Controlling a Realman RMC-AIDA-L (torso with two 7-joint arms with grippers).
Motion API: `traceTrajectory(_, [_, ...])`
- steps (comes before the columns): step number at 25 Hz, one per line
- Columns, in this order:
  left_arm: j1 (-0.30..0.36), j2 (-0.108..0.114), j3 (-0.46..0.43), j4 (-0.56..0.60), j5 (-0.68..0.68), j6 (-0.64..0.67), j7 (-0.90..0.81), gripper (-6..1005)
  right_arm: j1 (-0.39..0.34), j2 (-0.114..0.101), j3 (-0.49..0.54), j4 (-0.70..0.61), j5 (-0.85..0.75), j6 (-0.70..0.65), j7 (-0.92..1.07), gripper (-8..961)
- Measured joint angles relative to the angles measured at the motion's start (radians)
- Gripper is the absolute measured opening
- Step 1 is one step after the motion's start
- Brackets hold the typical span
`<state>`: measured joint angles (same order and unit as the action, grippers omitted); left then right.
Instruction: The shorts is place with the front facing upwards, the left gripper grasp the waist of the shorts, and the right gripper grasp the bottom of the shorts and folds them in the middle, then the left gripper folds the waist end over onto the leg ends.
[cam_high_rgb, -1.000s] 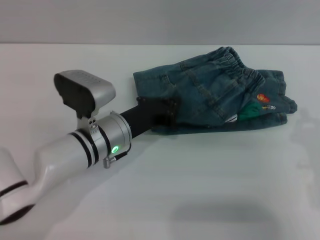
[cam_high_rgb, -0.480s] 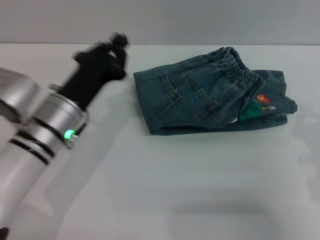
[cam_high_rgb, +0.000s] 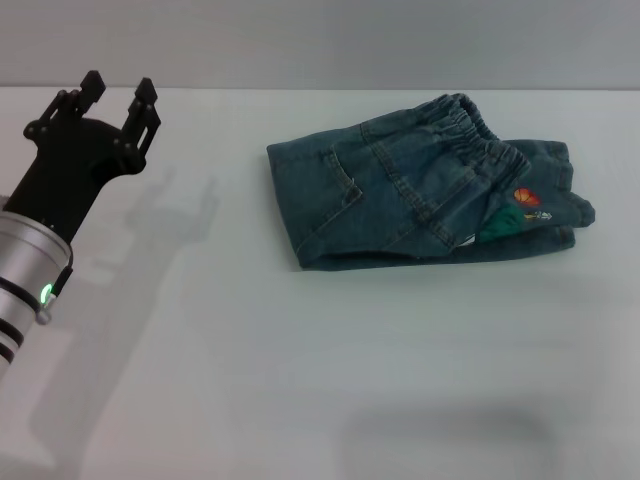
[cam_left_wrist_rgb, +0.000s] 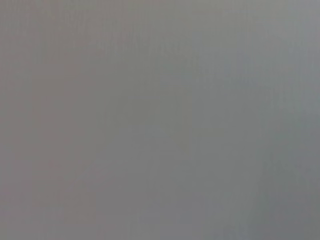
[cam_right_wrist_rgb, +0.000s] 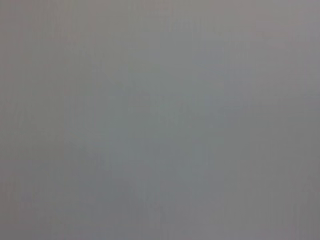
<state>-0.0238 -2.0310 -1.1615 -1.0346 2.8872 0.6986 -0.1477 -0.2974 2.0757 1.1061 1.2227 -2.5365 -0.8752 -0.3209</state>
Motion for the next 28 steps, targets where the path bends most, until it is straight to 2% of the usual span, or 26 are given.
traceTrajectory(4, [-0.005,-0.025,-0.022,0.055,0.0,0.035,0.01,537,0.026,0.0,-0.002,-0.076,0.031,-0.073,0.006,556])
traceTrajectory(10, [-0.048,-0.03,-0.028,0.204,-0.007,0.169,0.011,714,0.047,-0.002,0.002,-0.167,0.091,-0.118,0.017,683])
traceTrajectory(14, [-0.064,-0.032,-0.028,0.237,-0.013,0.179,0.004,811,0.075,0.004,-0.034,-0.27,0.103,-0.25,0.058,767])
traceTrajectory(16, [-0.07,-0.032,-0.028,0.247,-0.013,0.18,0.004,856,0.091,0.004,-0.055,-0.3,0.134,-0.289,0.068,775])
traceTrajectory(20, [-0.078,-0.033,-0.028,0.266,-0.014,0.187,0.004,852,0.115,0.001,-0.078,-0.327,0.201,-0.301,0.07,792])
traceTrajectory(28, [-0.105,-0.036,-0.029,0.328,-0.021,0.215,-0.018,846,0.16,0.002,-0.09,-0.379,0.206,-0.304,0.07,788])
